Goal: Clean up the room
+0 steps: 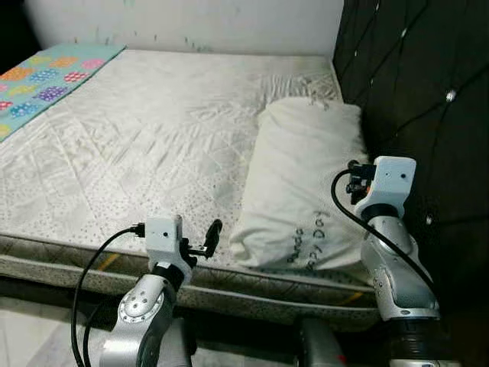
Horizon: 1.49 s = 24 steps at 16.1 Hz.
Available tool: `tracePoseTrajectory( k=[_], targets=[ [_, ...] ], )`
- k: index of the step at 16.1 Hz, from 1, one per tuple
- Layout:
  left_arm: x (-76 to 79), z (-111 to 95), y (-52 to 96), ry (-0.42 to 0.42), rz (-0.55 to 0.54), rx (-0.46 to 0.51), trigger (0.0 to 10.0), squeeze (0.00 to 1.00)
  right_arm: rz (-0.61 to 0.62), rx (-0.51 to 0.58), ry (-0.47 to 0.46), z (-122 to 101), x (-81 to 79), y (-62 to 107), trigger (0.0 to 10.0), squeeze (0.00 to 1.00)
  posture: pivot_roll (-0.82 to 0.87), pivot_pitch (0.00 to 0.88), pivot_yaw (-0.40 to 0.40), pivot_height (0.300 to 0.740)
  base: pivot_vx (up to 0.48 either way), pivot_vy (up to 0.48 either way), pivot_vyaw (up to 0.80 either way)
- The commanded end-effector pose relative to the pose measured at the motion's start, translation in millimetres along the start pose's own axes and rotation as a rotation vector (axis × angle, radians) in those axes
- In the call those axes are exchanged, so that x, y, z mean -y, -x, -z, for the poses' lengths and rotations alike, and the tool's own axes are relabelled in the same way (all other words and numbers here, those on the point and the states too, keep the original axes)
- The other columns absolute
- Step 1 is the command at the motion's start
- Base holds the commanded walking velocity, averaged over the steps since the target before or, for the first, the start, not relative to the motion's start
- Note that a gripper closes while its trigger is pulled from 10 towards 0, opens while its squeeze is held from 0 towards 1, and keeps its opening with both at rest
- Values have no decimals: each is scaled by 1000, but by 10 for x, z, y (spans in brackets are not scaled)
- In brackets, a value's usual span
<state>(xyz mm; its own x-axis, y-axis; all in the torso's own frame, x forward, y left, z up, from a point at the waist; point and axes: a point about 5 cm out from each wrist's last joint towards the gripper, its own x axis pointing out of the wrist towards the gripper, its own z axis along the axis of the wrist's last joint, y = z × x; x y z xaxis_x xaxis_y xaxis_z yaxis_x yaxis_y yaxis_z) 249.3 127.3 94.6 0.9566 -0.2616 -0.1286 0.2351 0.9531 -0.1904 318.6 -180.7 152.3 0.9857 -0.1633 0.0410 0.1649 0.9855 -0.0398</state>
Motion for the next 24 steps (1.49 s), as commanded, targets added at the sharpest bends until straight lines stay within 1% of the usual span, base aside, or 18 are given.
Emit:
tracePoseTrajectory(
  k=[1,3,7,8,11,15,19,20,21,22,23,24],
  targets=[
    [-36,-20,-20,-13,-15,12,10000,0,-5,32,-2,-78,-3,-38,10000,0,-55,0,3,674,0,0,0],
    [-55,-19,-34,-16,-17,14,10000,0,8,28,-10,-66,22,-53,10000,0,-61,0,7,693,0,0,0],
    [-36,-45,-85,-22,-5,26,10000,0,7,39,-18,-91,4,-71,10000,0,-65,0,11,736,0,0,0],
    [-38,-45,-91,-23,-4,27,10000,0,5,39,-16,-87,6,-68,10000,0,-66,0,11,740,0,0,0],
    [-54,-34,-84,-28,-38,37,10000,0,10,31,-3,-43,61,-43,10000,0,-65,0,13,740,0,0,0],
    [-23,-57,-149,-32,-35,56,10000,0,27,8,-1,52,82,-17,10000,0,-65,0,9,740,0,0,0],
    [18,-58,-212,-9,-42,74,10000,0,23,-8,-16,120,26,12,10000,0,-75,0,4,740,0,0,0],
    [11,-69,-236,-3,-48,81,10000,0,3,15,-17,83,-25,3,10000,0,-84,0,1,740,0,0,0],
    [18,-72,-249,-1,-46,84,10000,0,-4,22,-22,61,-43,-5,10000,0,-91,0,-4,740,0,0,0],
    [41,-69,-267,0,-40,86,10000,0,-7,25,-40,41,-49,-15,10000,910,-88,0,-12,740,0,0,0],
    [86,-61,-288,7,-37,89,10000,0,-10,23,-55,46,-36,-26,10000,1000,-79,0,-20,740,0,0,0],
    [112,-63,-287,14,-34,94,10000,0,-10,13,-73,65,-24,-28,10000,1000,-79,0,-25,740,0,0,0]
  ],
)
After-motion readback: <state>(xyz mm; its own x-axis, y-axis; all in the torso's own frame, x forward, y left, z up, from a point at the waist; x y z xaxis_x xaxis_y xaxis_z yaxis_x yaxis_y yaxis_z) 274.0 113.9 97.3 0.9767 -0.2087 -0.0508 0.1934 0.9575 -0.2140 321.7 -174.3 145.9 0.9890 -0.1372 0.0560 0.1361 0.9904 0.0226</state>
